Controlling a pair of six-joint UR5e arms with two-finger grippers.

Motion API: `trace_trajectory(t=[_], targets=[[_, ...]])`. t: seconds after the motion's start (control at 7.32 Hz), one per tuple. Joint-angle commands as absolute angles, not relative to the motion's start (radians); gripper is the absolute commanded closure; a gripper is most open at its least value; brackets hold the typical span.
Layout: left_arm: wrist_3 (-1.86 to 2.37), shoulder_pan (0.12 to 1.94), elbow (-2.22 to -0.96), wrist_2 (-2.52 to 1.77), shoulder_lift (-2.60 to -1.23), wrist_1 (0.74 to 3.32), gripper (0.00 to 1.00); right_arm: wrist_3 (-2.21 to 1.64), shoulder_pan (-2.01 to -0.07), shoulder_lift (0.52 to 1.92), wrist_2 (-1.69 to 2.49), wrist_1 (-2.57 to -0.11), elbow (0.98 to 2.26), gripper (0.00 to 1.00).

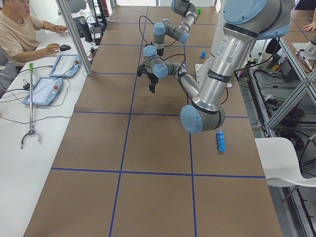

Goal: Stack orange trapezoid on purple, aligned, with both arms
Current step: 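Lower the orange block onto the purple block with the right gripper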

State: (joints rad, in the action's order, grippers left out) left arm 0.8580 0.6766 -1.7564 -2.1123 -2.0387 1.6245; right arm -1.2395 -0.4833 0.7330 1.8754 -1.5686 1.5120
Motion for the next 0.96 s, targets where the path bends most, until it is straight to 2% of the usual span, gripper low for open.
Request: trace_trajectory(t=[0.0, 0.82], targets=[[0.859, 0.676, -1.755, -2.111, -2.039, 1.624, 0.01, -1.239, -0.483, 0.736, 1.873, -1.568, 1.505, 1.0], [0.861, 0.67, -1.755, -2.108, -2.034, 1.624, 0.01, -1.238, -0.479, 0.732, 1.871, -1.565, 1.474, 1.0]])
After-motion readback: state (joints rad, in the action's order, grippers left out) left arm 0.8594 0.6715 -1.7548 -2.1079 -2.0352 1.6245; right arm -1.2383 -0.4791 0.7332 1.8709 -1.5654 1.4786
